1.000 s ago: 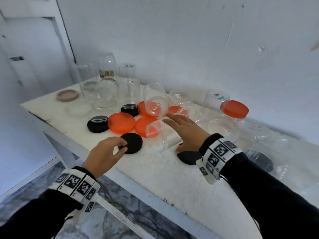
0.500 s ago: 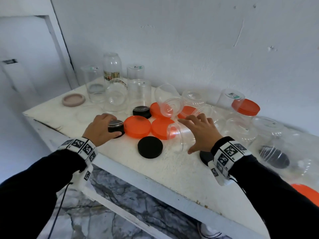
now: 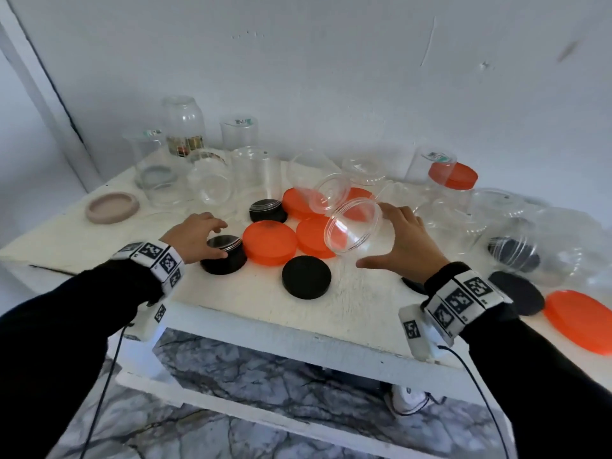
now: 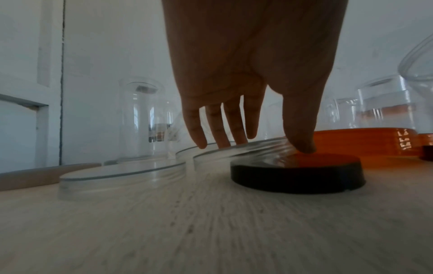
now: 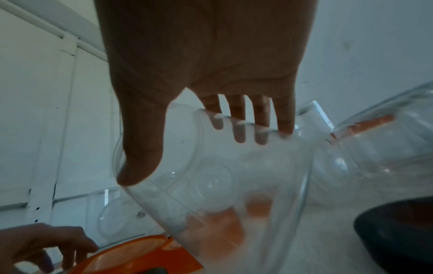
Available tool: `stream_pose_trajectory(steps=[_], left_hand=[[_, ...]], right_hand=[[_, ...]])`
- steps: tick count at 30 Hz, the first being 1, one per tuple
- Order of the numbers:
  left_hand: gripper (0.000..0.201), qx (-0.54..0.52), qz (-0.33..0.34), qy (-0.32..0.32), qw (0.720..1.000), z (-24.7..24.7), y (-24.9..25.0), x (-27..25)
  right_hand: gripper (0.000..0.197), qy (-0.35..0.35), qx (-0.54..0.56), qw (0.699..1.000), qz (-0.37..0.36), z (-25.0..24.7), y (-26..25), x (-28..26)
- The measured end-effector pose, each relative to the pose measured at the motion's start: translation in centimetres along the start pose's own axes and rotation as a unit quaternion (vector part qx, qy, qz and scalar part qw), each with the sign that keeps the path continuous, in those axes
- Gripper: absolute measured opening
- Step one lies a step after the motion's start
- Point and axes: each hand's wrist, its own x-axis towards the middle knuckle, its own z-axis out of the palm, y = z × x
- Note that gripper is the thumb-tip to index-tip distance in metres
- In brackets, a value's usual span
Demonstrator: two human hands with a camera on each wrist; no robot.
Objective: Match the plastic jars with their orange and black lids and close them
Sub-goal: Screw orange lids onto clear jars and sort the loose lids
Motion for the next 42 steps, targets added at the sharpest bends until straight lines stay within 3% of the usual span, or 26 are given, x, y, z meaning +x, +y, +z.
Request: stream_pose_trajectory(steps=[11, 17, 22, 28, 31, 36, 42], left_hand=[[0.055, 0.009, 0.073, -0.078, 0.994, -0.1, -0.3, 0.4], [0.072, 0.054, 0.075, -0.086, 0.992, -0.1, -0.5, 0.2], [0.074, 0.074, 0.079, -0.075, 0.991, -0.1, -0.5, 0.2], [0.078, -0.006, 0.075, -0.094, 0.993, -0.2, -0.6, 0.0], [0.080, -0.049, 0.079, -0.073, 0.993, -0.5, -0.7, -0.1], [0.083, -0.098, 0.164, -0.045, 0.981, -2.1, 1.2, -0.6], [0.074, -0.161, 0.301, -0.001, 0.940, -1.6, 8.1, 0.1]], right_hand=[[0.092, 0.046, 0.157, 0.983, 0.086, 1.2, -0.6, -1.3], [0.095, 0.039, 0.213, 0.968, 0.129, 2.3, -0.5, -1.1], [0.093, 0.043, 0.246, 0.955, 0.158, 2.7, -0.2, -1.2], [0.092, 0.039, 0.264, 0.949, 0.167, 2.8, 0.5, -1.6], [0.090, 0.039, 0.273, 0.947, 0.164, 2.9, 0.8, -1.7], [0.094, 0.028, 0.280, 0.948, 0.150, 2.8, 1.5, -1.6], [0.099, 0.011, 0.299, 0.943, 0.145, 2.4, 2.5, -2.1]])
